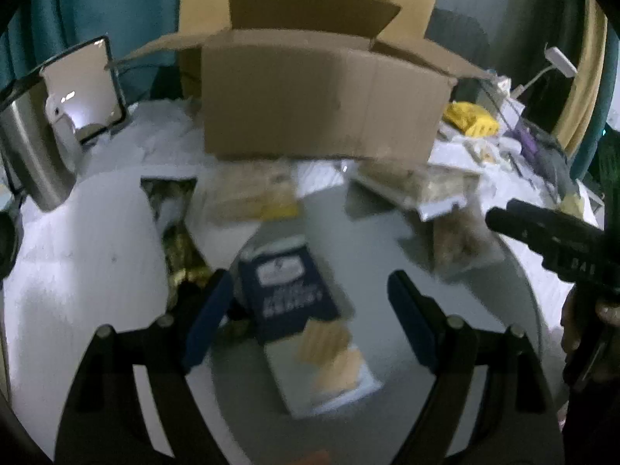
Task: Organize snacks
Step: 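Grasp the blue sea salt cracker box with the left gripper while the right grasps a clear bag, then carry the cracker box and clear bag over the cardboard box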
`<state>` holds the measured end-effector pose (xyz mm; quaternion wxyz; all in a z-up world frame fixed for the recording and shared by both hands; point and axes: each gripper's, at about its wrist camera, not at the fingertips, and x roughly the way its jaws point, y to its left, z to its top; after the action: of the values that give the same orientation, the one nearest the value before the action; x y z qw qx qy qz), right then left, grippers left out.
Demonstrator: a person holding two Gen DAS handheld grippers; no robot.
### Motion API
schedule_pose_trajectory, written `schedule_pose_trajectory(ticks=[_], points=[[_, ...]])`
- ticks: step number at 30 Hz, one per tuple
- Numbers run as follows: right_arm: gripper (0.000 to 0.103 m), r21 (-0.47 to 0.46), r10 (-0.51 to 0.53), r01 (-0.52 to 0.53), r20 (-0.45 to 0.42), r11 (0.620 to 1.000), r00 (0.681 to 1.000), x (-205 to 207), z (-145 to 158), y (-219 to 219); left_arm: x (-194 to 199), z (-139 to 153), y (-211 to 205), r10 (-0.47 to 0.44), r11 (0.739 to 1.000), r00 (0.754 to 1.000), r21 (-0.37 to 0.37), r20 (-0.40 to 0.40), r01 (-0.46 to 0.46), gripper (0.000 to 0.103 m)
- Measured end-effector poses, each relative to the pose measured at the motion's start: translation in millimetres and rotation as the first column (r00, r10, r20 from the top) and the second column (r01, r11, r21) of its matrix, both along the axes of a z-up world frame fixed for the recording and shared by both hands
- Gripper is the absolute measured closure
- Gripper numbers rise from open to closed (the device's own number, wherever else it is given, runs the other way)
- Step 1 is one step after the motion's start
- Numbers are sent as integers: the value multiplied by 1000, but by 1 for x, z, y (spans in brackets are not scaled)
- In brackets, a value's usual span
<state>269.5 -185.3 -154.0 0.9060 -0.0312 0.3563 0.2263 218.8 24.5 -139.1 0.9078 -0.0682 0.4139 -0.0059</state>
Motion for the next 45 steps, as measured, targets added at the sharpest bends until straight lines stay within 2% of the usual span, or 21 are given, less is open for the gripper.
schedule_pose_trajectory(ticks=[5, 11, 13, 20, 22, 25, 28, 33, 39, 45], points=[[28, -12, 16, -16, -29, 1000, 999, 2, -11, 12, -6, -20, 1, 15, 999, 999, 45, -44, -13, 20], [28, -28, 24, -26, -53, 999, 998, 11, -19, 23, -5, -28, -2, 16, 998, 998, 58, -61, -12, 20], [28, -35, 29, -31, -63, 999, 998, 14, -22, 26, -4, -30, -6, 2, 996, 998, 89, -63, 3, 20], [28, -79, 44, -50, -80, 996, 996, 18, -37, 39, 0, -32, -18, -52, 992, 997, 116, -60, 59, 20], [33, -94, 52, -59, -74, 994, 996, 16, -37, 41, 0, -32, -19, -72, 991, 996, 109, -54, 78, 21], [40, -114, 63, -70, -63, 991, 996, 13, -38, 43, -1, -30, -25, -101, 988, 994, 116, -48, 106, 42], [43, -121, 69, -76, -59, 990, 996, 11, -39, 43, -2, -28, -31, -131, 985, 990, 112, -46, 135, 50], [51, -111, 82, -88, -58, 990, 995, 3, -34, 38, -7, -27, -34, -154, 983, 987, 90, -43, 157, 51], [53, -94, 70, -75, -52, 993, 996, -5, -28, 25, -14, -18, -37, -169, 984, 985, 49, -29, 170, 51], [54, -81, 52, -53, -18, 995, 998, -15, -13, 10, -22, -3, -46, -193, 980, 981, 44, 7, 192, 51]])
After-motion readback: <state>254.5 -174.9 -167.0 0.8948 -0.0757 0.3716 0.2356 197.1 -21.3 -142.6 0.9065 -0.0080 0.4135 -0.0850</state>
